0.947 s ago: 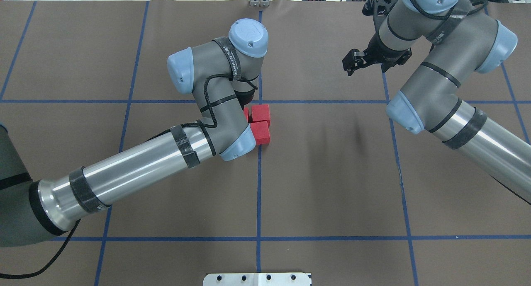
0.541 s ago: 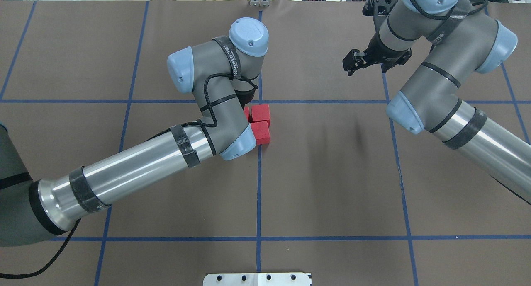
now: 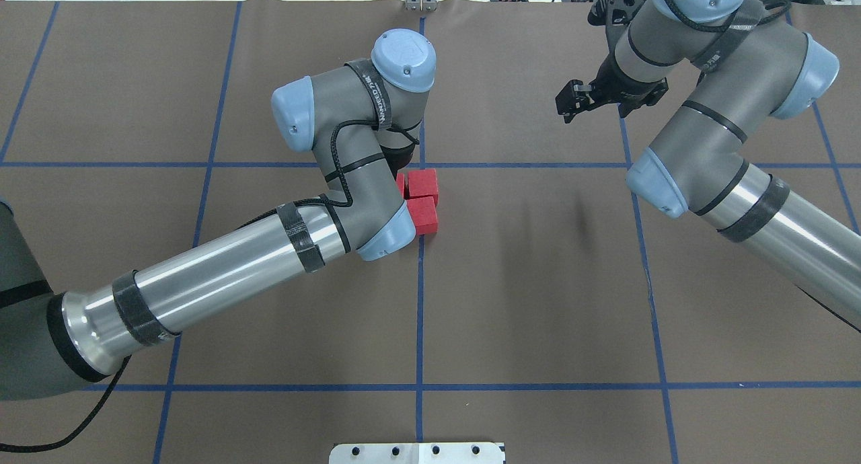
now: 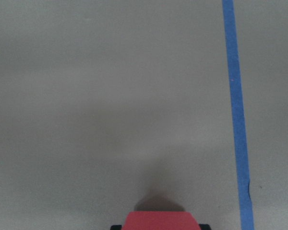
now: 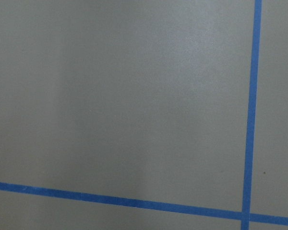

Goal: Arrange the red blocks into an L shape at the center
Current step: 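Hold the left gripper on the placed cube and open it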

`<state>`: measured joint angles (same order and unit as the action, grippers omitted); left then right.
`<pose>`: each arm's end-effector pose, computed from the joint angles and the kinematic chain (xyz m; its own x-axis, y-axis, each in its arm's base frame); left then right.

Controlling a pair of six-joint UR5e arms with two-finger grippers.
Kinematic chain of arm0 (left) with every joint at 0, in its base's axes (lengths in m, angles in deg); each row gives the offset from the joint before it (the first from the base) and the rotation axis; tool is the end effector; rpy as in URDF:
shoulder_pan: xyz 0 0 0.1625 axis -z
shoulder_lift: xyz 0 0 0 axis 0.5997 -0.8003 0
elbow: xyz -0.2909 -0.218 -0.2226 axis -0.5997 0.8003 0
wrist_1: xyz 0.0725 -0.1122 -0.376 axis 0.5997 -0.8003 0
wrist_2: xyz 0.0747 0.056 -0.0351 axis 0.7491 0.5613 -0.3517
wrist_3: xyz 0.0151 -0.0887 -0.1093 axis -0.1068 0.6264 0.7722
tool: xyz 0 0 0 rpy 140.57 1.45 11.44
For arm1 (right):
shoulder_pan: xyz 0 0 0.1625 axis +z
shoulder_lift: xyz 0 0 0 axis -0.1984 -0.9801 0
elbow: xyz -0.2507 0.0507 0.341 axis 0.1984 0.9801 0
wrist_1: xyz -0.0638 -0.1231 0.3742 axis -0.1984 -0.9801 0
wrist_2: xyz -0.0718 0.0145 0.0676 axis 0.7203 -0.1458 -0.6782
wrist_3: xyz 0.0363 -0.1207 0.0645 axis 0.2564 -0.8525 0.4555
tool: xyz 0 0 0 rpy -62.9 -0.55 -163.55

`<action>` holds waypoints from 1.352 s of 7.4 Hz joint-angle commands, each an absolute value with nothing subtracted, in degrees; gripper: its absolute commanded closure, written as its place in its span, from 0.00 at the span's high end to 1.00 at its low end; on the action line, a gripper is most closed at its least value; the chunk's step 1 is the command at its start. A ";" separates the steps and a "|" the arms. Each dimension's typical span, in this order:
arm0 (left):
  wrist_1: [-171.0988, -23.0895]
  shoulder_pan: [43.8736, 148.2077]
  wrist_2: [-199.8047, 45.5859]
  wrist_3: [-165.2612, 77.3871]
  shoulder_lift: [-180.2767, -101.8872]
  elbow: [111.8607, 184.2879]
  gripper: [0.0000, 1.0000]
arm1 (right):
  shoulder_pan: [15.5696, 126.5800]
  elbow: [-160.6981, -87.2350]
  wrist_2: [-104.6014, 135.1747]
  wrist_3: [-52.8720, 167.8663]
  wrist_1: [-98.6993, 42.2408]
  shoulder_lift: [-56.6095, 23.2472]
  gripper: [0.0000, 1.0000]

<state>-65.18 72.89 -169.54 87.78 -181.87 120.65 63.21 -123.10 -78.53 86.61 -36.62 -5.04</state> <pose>0.6280 -0.5507 0.2298 0.0750 -0.9965 0.0361 0.8045 0.0391 -0.5927 -0.3749 -0.5881 0.3512 0.7131 -0.1036 0.6934 -0.0383 0.9818 0.1860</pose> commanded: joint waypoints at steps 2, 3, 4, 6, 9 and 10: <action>-65.28 72.88 -169.57 87.76 -181.96 120.65 0.59 | 63.21 -123.17 -78.58 86.61 -36.65 -4.97 0.99; -65.28 72.88 -169.57 87.76 -182.04 120.65 0.63 | 63.21 -123.34 -78.59 86.87 -36.65 -4.97 0.99; -65.28 72.88 -169.57 87.76 -182.13 120.65 0.70 | 63.21 -123.34 -78.59 86.87 -36.65 -4.97 0.99; -66.06 72.88 -169.57 87.67 -182.13 120.65 0.99 | 63.21 -123.34 -78.59 86.87 -36.65 -4.97 0.99; -62.84 72.97 -169.57 87.41 -182.04 121.69 0.99 | 63.21 -123.43 -78.67 86.87 -36.65 -4.97 0.99; -59.25 74.10 -169.31 85.67 -181.96 123.88 0.99 | 63.21 -123.61 -78.67 86.87 -36.65 -4.88 0.99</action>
